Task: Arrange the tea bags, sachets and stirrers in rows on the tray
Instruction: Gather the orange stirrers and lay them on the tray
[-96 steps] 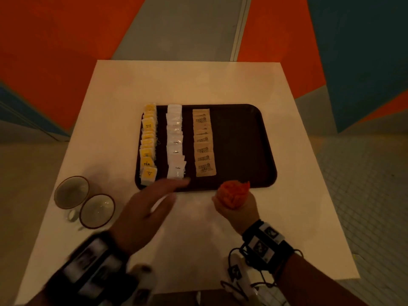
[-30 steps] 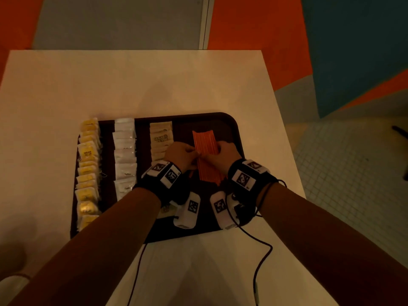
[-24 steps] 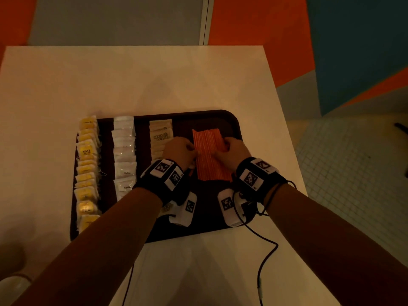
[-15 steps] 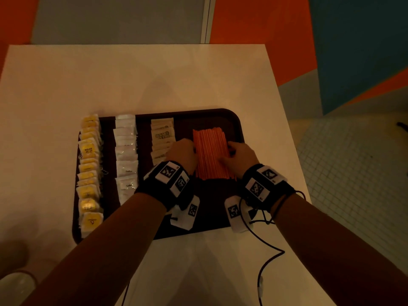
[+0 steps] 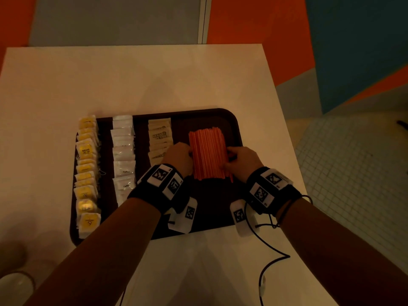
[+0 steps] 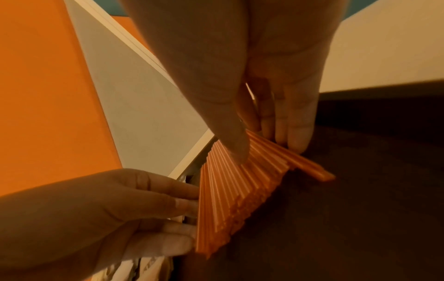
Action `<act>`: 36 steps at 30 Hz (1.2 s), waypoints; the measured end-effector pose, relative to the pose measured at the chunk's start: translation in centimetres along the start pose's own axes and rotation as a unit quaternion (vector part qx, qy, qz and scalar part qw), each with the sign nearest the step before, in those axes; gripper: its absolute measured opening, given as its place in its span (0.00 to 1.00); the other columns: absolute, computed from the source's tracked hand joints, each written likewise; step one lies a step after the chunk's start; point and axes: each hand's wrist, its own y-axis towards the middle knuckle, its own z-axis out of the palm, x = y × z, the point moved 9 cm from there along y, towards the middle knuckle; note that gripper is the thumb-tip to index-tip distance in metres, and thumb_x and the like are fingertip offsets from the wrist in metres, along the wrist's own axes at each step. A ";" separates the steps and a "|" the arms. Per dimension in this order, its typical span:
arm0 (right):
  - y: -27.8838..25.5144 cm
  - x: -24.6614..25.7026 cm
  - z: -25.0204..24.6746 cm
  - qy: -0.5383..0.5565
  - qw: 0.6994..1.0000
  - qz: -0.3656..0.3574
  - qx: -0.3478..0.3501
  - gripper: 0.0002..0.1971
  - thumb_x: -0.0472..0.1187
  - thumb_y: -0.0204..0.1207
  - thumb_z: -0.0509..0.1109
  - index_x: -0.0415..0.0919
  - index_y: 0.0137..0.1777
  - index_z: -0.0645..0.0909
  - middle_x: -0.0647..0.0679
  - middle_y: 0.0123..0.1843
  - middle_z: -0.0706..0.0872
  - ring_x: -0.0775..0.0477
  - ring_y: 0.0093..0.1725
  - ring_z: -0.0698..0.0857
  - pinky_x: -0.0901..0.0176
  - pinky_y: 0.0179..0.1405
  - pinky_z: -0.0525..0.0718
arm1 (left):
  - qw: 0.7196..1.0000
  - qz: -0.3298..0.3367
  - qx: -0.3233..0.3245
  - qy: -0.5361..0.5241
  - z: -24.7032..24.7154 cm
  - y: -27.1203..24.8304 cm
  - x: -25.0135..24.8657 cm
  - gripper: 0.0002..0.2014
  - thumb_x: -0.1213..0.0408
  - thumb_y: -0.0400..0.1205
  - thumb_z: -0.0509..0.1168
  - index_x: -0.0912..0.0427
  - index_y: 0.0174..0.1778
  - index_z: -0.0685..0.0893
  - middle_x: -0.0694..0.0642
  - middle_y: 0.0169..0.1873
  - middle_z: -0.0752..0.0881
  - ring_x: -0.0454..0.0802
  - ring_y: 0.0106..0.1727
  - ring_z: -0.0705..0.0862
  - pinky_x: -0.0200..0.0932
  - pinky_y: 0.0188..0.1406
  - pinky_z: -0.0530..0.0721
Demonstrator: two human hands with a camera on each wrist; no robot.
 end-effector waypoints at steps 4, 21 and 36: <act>0.0 -0.1 -0.2 -0.022 1.000 -0.011 0.000 0.16 0.38 0.72 0.70 0.31 0.58 0.81 0.37 0.57 0.85 0.40 0.53 0.83 0.55 0.51 0.80 | 0.998 0.037 -0.054 0.024 -1.4 0.0 -1.1 0.12 0.75 0.82 0.53 0.68 0.47 0.82 0.68 0.47 0.84 0.63 0.48 0.85 0.55 0.51 0.85; -0.7 1.2 1.7 -0.073 0.994 -0.044 0.070 0.39 0.43 0.55 0.84 0.37 0.64 0.69 0.39 0.64 0.70 0.41 0.62 0.72 0.52 0.60 0.76 | 0.988 0.056 -0.078 0.117 -2.3 0.6 -2.6 0.16 0.71 0.82 0.53 0.65 0.65 0.77 0.68 0.59 0.80 0.62 0.56 0.81 0.54 0.54 0.81; -0.5 0.8 1.9 -0.053 0.994 -0.063 0.071 0.23 0.39 0.60 0.82 0.38 0.51 0.75 0.42 0.54 0.74 0.50 0.50 0.71 0.67 0.38 0.69 | 0.991 0.052 -0.081 0.090 -2.1 -0.8 -2.2 0.17 0.70 0.84 0.52 0.64 0.69 0.74 0.66 0.65 0.78 0.61 0.63 0.80 0.52 0.63 0.79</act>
